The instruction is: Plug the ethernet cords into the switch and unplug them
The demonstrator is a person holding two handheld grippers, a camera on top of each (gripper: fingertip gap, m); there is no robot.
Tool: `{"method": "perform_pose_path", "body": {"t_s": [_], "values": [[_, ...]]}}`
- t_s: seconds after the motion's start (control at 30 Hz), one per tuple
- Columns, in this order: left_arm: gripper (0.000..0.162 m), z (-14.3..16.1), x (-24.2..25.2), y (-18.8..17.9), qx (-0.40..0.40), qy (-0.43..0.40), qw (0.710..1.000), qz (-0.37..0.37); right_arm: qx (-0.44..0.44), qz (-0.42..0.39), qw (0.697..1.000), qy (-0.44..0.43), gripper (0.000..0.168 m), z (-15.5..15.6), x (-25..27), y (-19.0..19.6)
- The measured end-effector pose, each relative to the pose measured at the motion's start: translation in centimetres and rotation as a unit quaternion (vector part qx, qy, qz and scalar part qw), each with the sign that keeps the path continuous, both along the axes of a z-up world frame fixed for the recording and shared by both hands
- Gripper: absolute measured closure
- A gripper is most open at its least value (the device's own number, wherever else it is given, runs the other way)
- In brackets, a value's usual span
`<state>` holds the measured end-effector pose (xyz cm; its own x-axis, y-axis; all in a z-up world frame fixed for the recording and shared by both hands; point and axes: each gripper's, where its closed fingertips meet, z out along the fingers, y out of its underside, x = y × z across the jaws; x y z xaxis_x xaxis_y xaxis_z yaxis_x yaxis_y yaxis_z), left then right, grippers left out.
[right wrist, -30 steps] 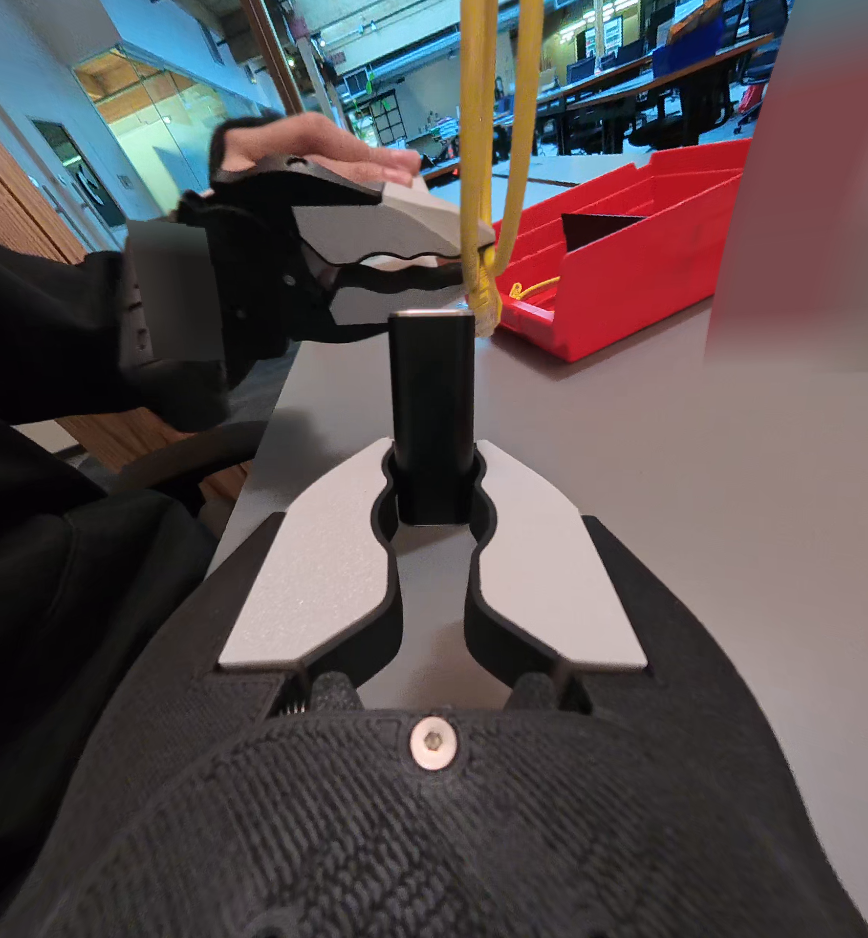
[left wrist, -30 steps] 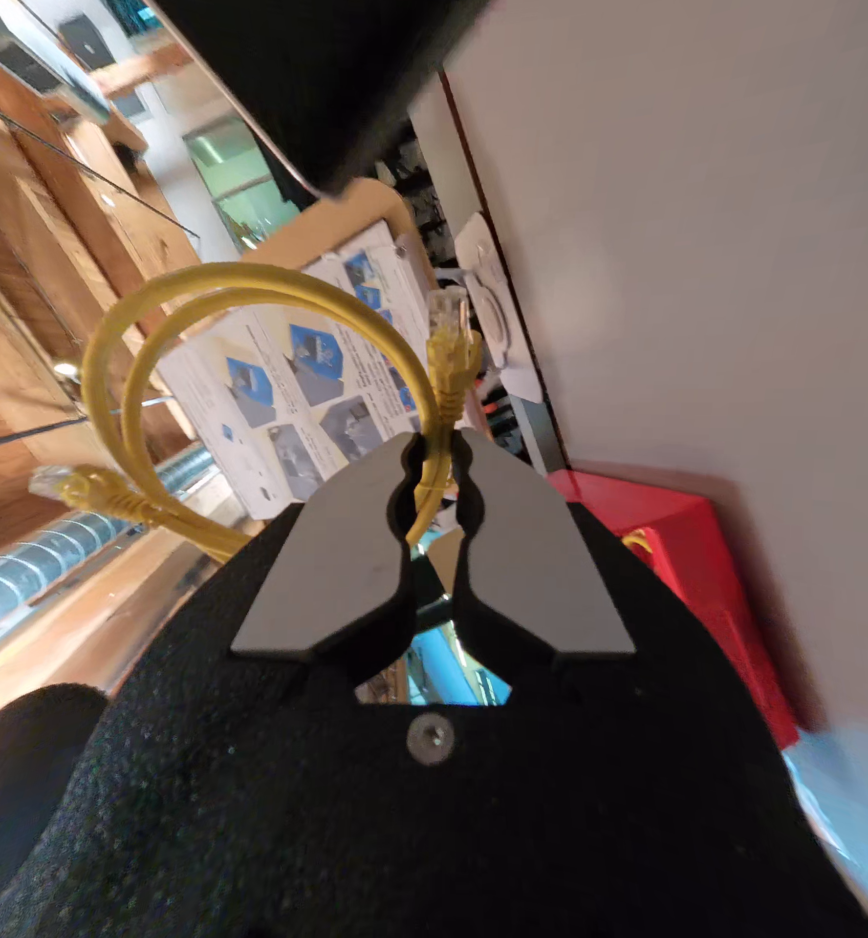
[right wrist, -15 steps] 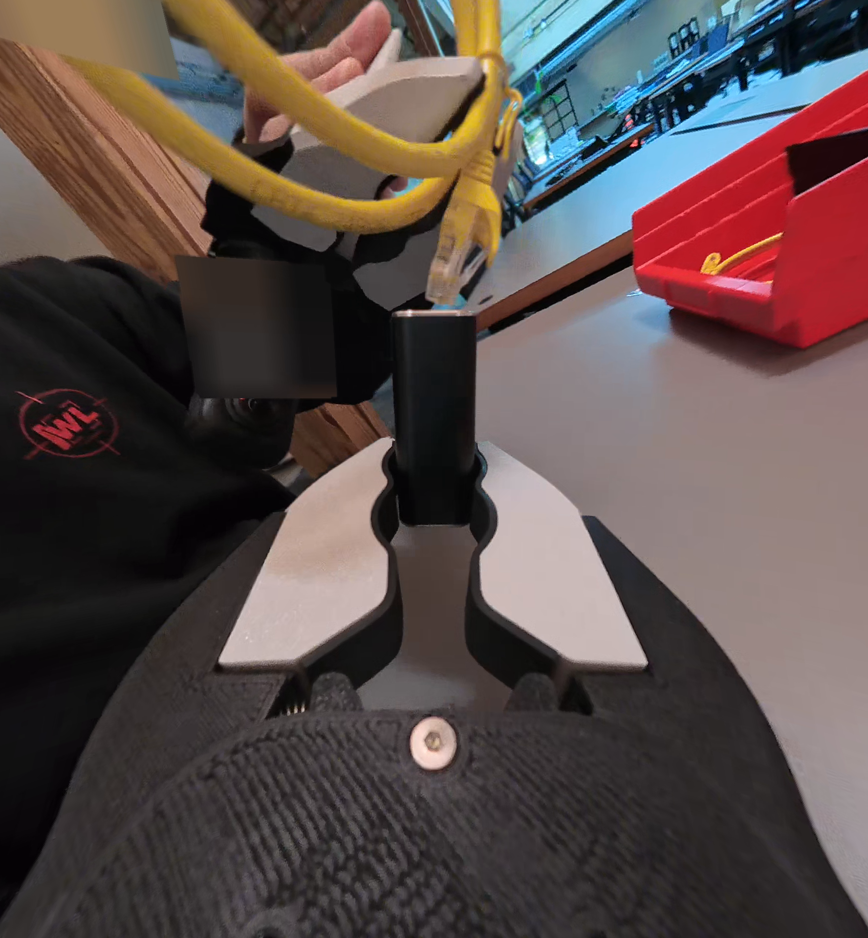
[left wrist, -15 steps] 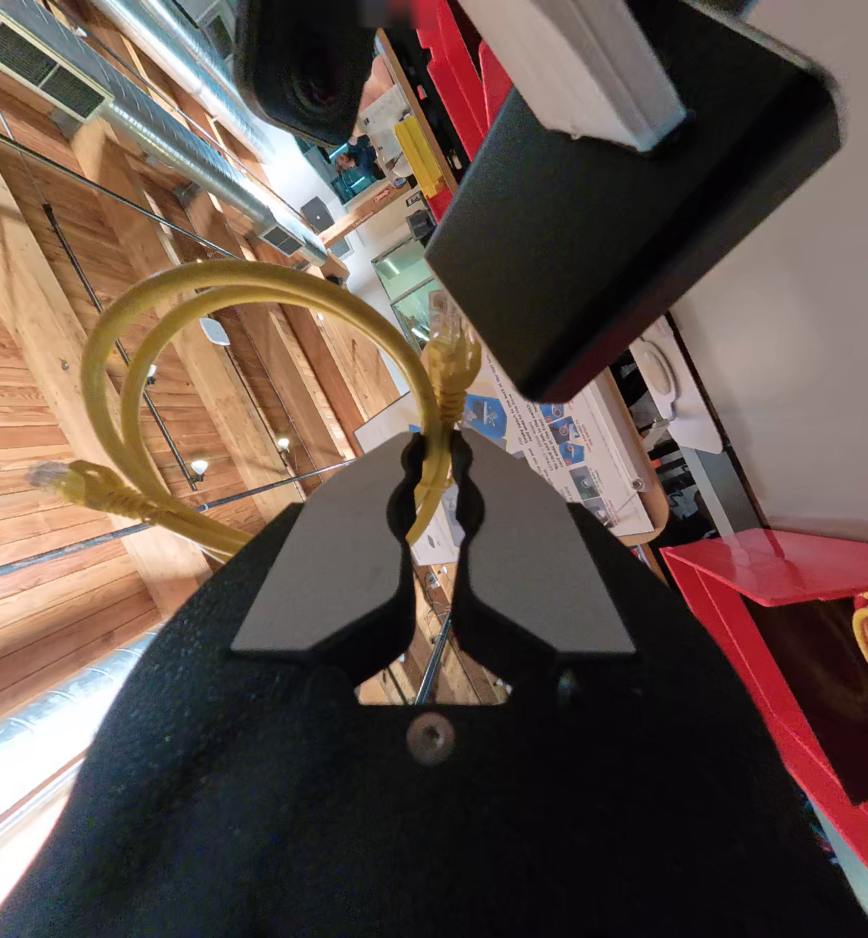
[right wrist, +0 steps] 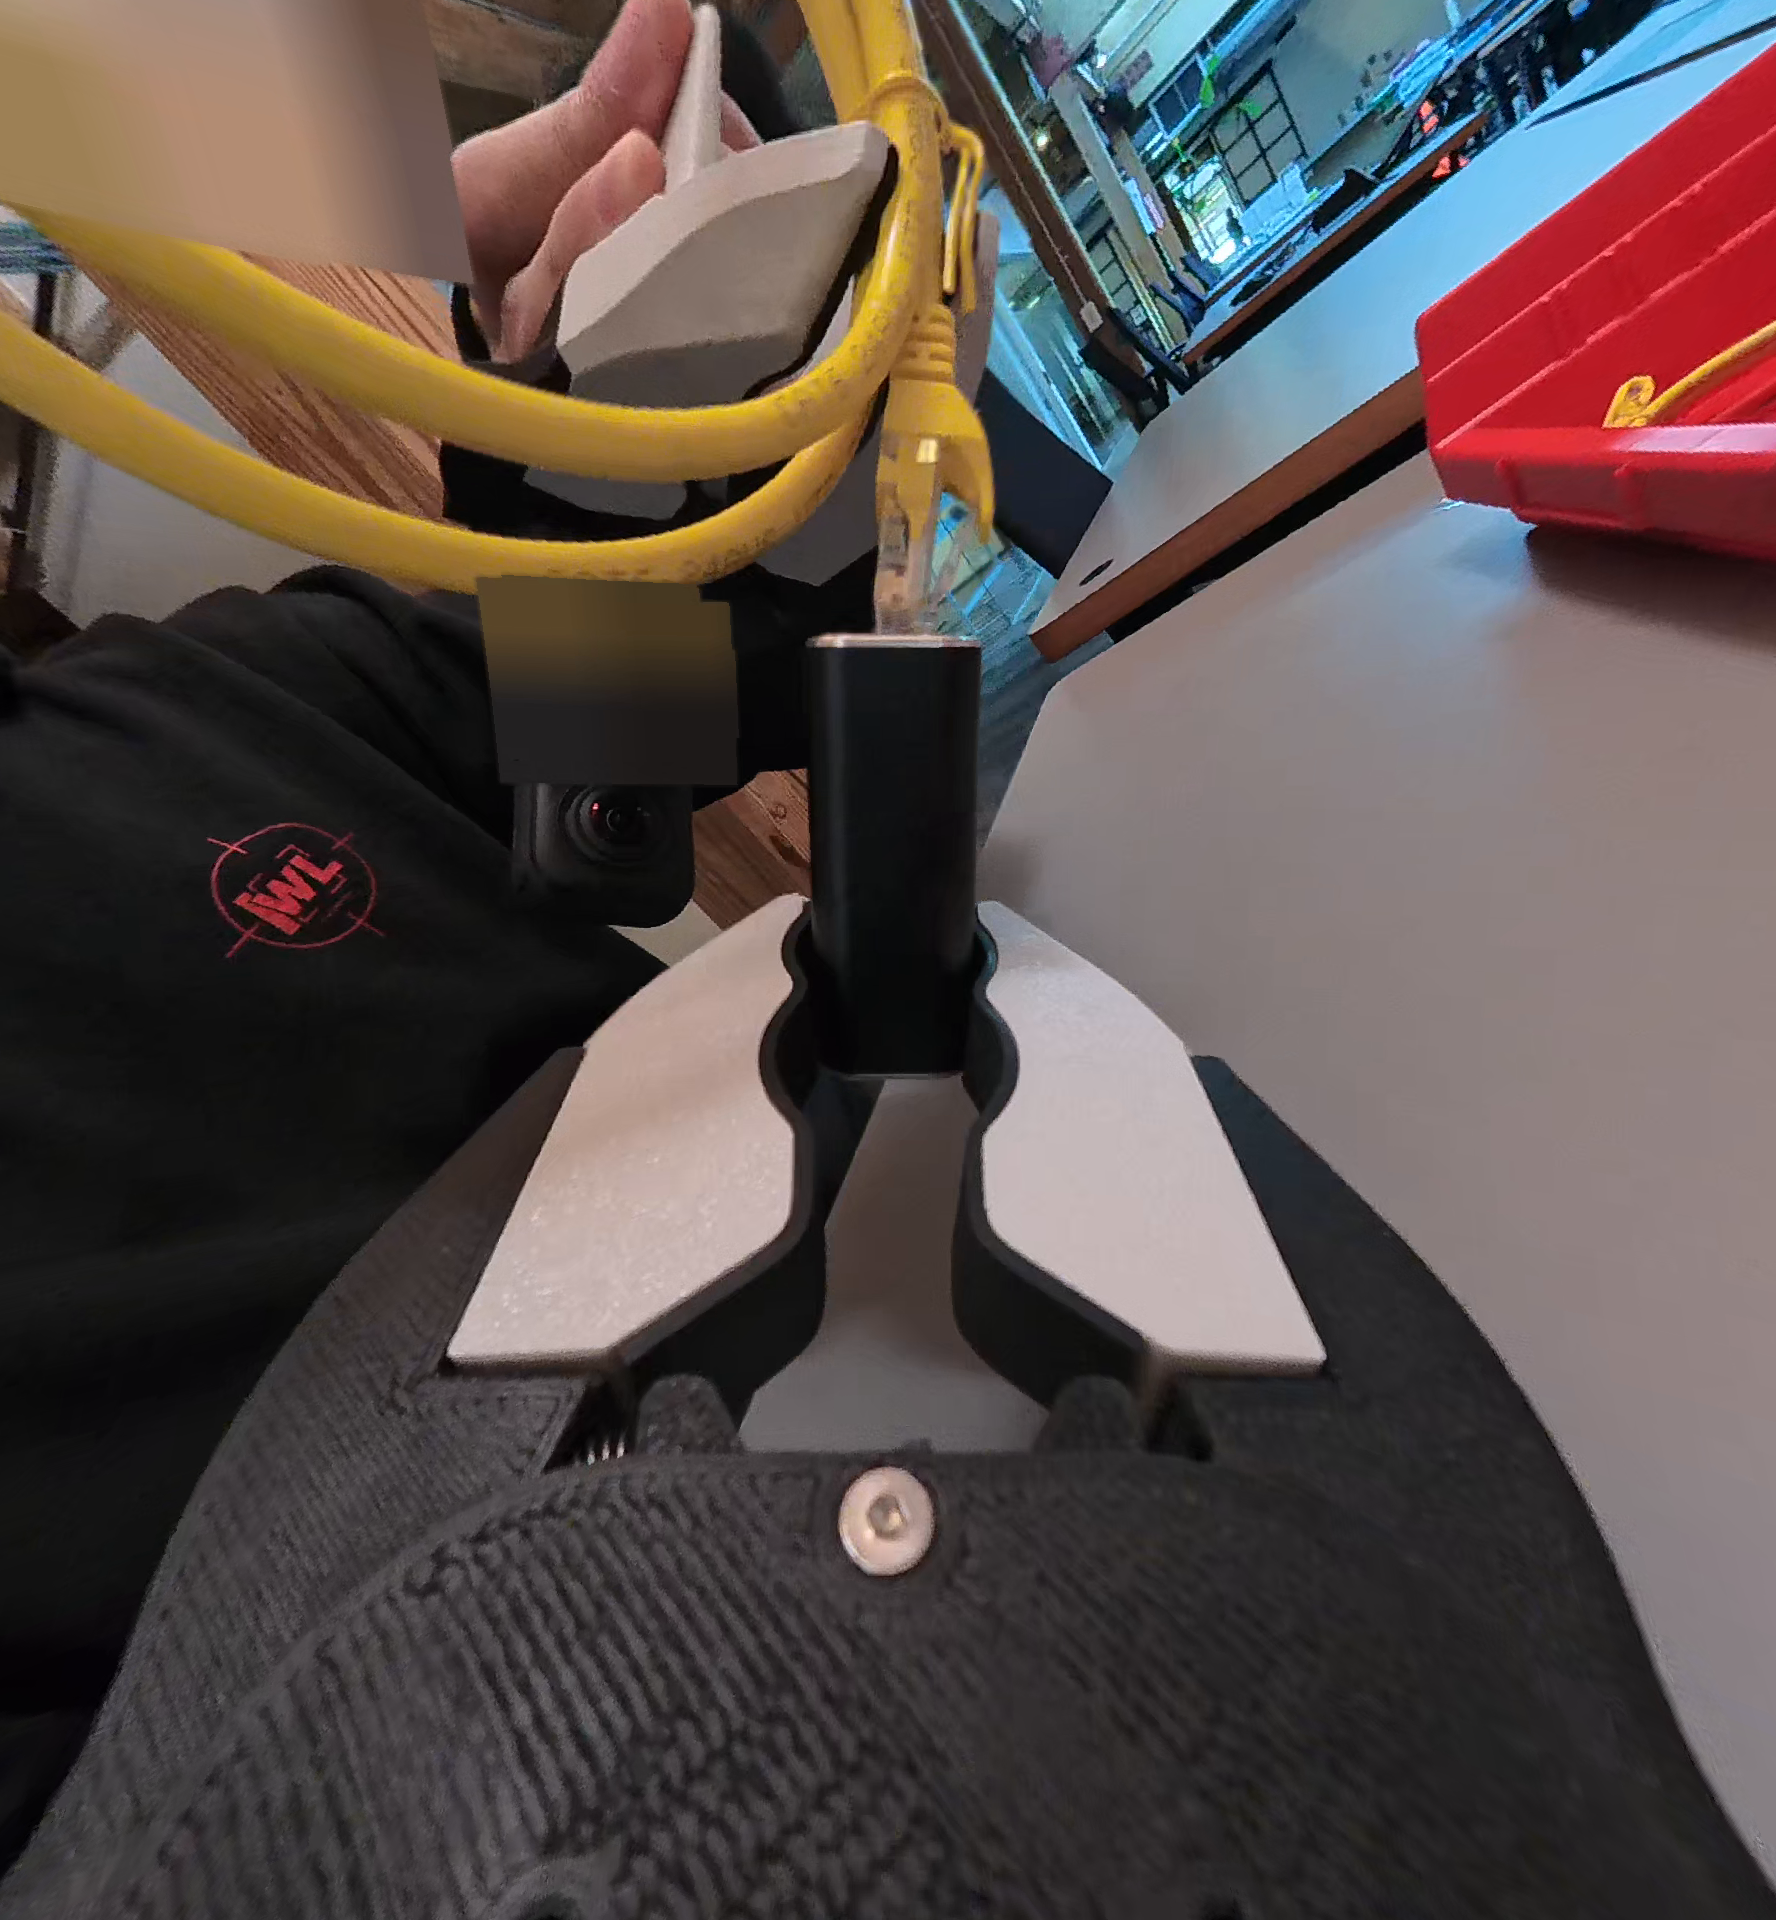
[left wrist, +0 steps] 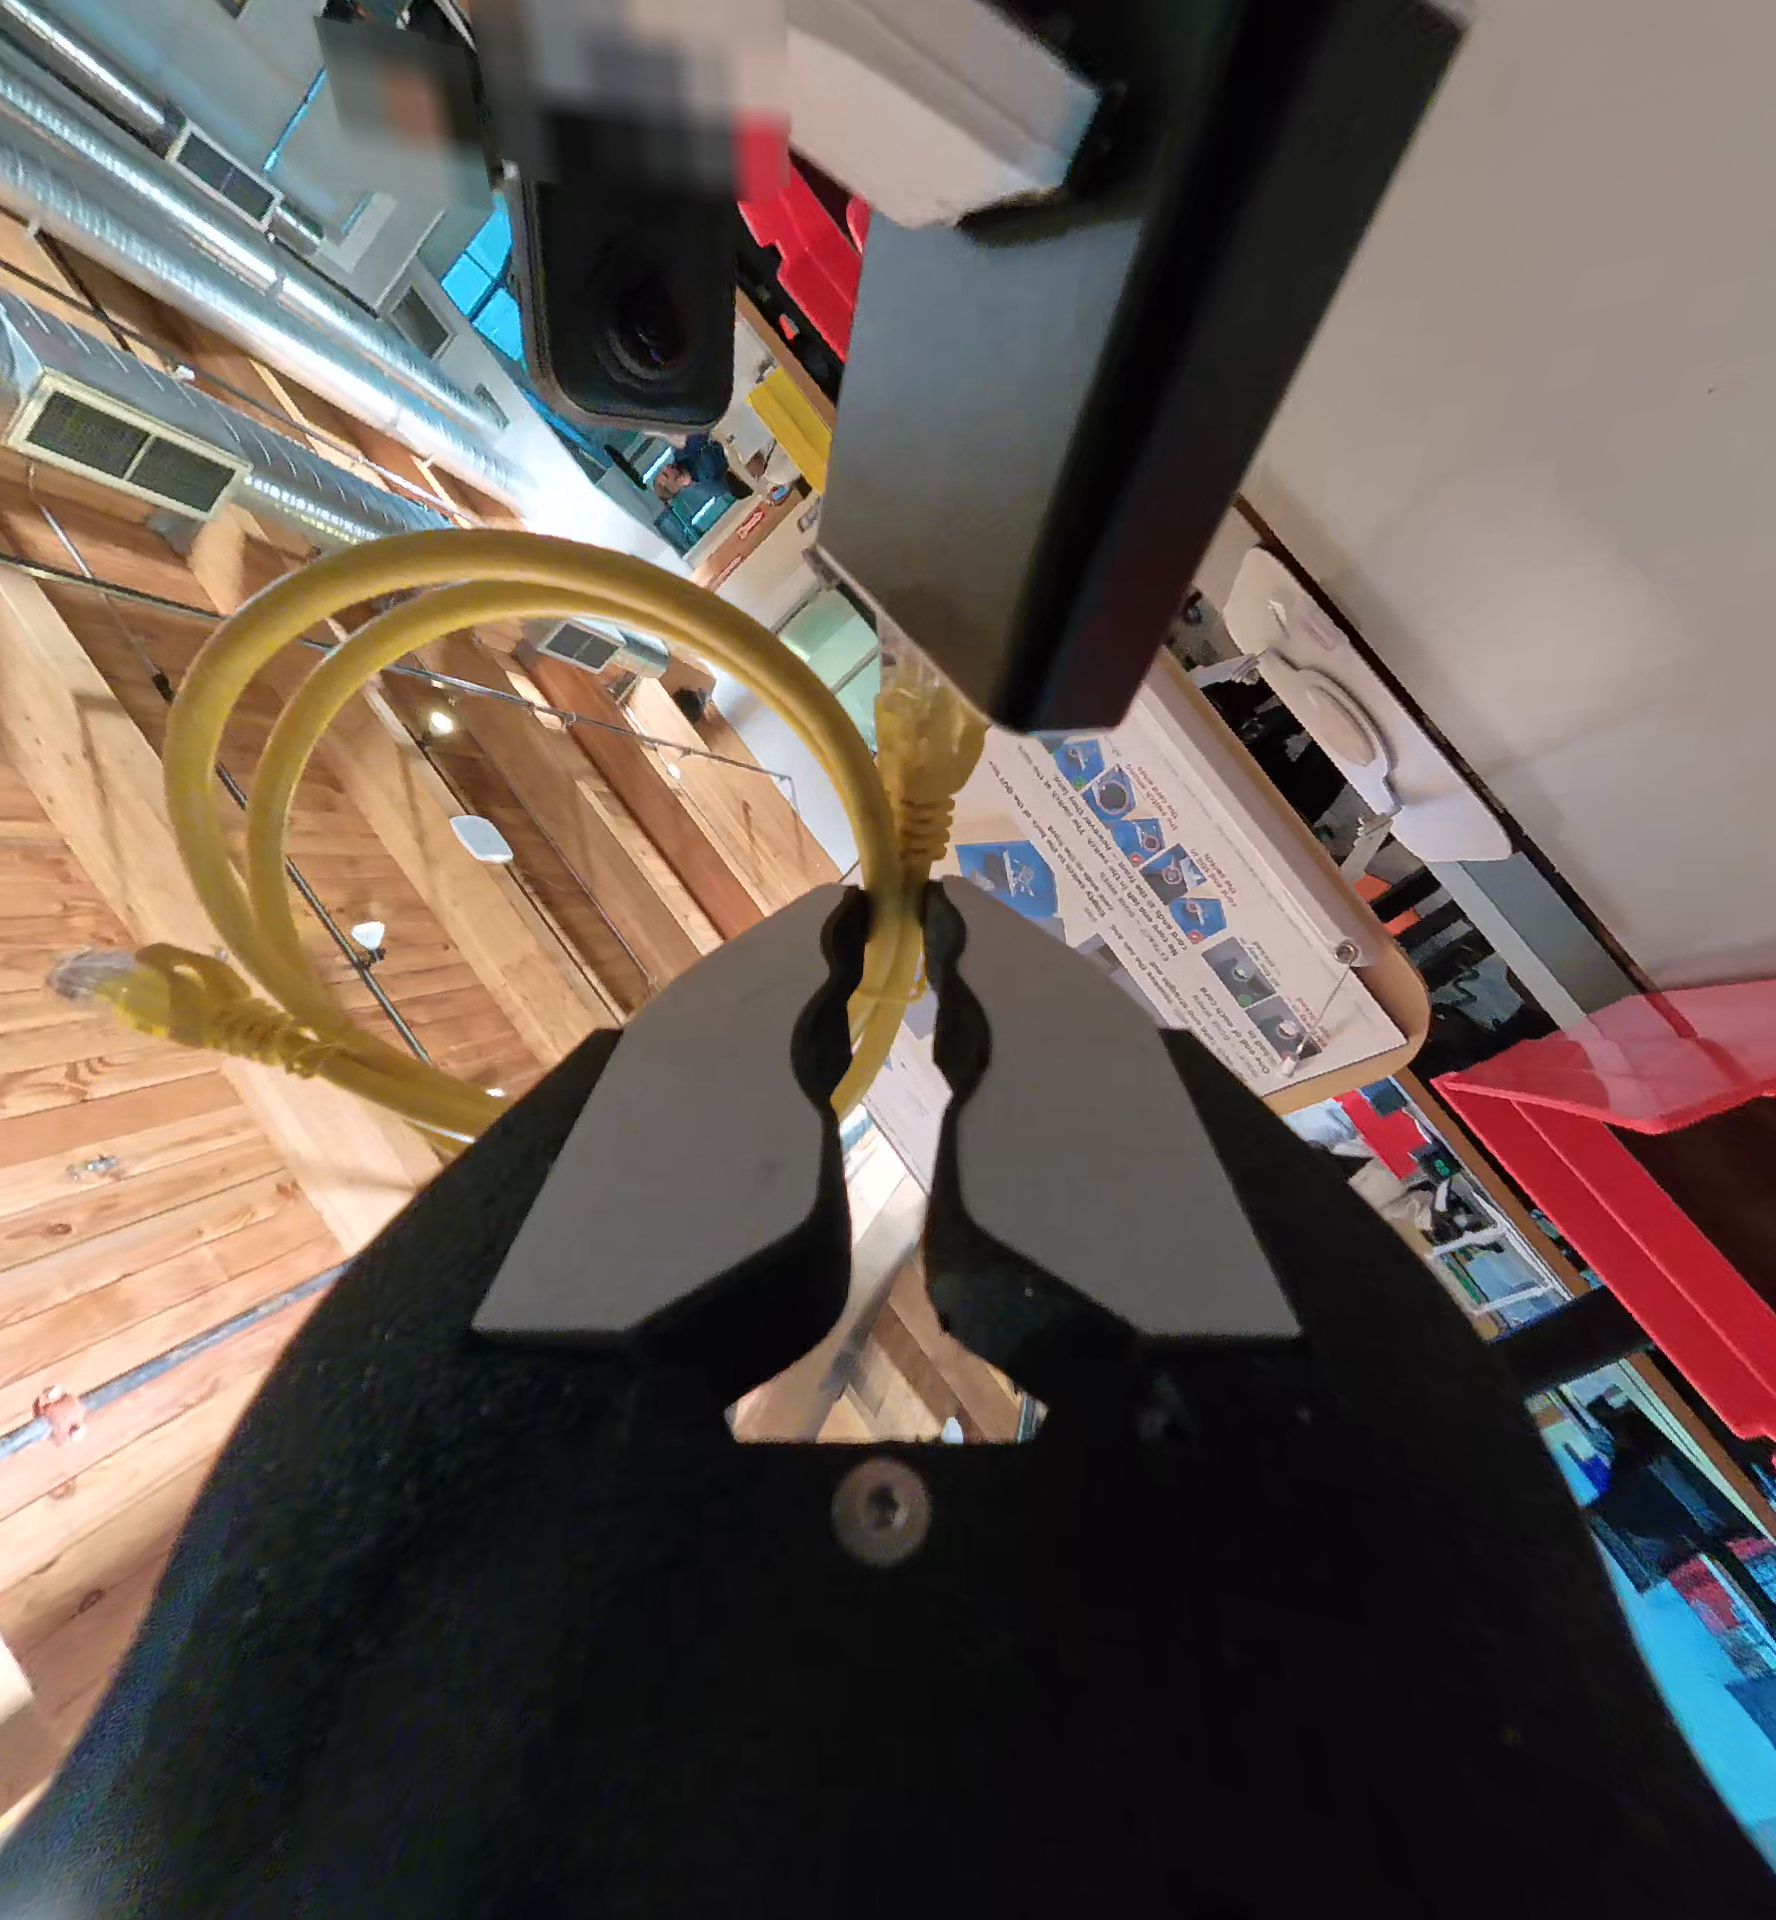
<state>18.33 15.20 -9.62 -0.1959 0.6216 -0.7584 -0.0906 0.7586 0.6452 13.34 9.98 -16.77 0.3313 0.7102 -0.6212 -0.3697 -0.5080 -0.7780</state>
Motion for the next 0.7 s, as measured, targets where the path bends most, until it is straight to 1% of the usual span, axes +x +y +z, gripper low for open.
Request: {"method": "perform_pose_path", "body": {"t_s": [0.07, 0.2, 0.37, 0.47, 0.63, 0.7], "values": [[0.151, -0.1, -0.1, -0.2, -0.001, 0.008, 1.0, -0.003, 0.0, 0.003, 1.0, 0.008, 0.143, 0.2, 0.1, -0.1], [0.151, -0.5, -0.1, -0.5, 0.021, 0.016, 1.0, -0.009, -0.013, 0.017, 1.0, -0.004, 0.143, -0.3, -0.6, -0.2], [0.151, -0.8, -0.1, -0.5, 0.05, 0.032, 0.998, -0.017, -0.02, 0.035, 0.998, 0.038, 0.143, -0.1, -0.4, -0.5], [0.151, -1.0, -0.1, -0.7, 0.075, 0.039, 0.996, -0.022, -0.023, 0.034, 0.999, 0.021, 0.143, -0.5, -0.5, -0.5], [0.152, -0.9, -0.3, -0.2, 0.054, 0.052, 0.997, -0.013, 0.0, -0.002, 1.0, 0.029, 0.143, 0.3, 0.9, -0.2], [0.151, -1.0, -0.5, 0.0, 0.05, 0.063, 0.997, -0.008, 0.008, -0.036, 0.998, 0.045, 0.143, 0.7, 2.2, 0.1]]}}
